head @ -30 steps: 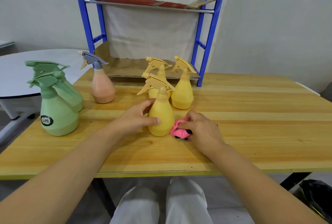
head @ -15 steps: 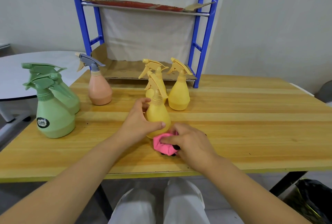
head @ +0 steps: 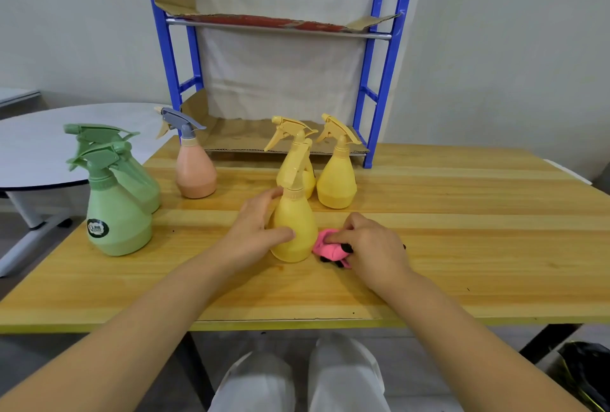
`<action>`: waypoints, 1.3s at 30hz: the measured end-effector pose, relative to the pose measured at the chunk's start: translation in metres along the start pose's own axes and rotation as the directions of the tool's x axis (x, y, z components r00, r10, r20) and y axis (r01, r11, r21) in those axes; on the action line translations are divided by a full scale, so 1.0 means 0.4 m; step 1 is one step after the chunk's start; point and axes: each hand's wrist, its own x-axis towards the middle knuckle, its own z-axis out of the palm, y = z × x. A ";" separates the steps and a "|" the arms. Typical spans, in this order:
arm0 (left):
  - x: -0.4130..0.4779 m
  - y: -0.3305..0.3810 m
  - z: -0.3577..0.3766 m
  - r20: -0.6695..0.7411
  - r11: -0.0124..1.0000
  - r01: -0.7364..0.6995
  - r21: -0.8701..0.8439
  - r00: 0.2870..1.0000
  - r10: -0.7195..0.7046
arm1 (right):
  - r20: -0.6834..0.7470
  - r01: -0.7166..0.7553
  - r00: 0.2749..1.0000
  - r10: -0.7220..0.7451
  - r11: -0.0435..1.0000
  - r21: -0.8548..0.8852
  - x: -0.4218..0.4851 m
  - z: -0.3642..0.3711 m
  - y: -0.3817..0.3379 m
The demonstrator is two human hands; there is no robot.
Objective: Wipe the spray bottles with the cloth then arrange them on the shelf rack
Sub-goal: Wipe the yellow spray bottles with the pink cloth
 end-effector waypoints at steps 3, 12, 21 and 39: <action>0.006 -0.009 0.008 -0.138 1.000 -0.018 -0.005 0.990 0.017 | -0.011 0.074 0.997 -0.074 0.997 0.031 -0.016 0.002 -0.020; 0.026 -0.017 -0.009 -0.081 0.993 -0.045 -0.111 0.996 0.036 | -0.109 0.139 0.986 -0.123 0.979 0.150 -0.001 0.036 -0.064; 0.034 -0.026 -0.031 0.091 0.967 0.013 -0.254 0.996 0.011 | -0.061 -0.072 0.994 0.086 0.977 0.201 0.044 0.036 -0.026; 0.049 0.017 -0.053 0.030 0.999 -0.020 -0.034 0.999 0.021 | -0.045 -0.049 0.997 0.057 0.986 0.161 0.023 0.024 -0.049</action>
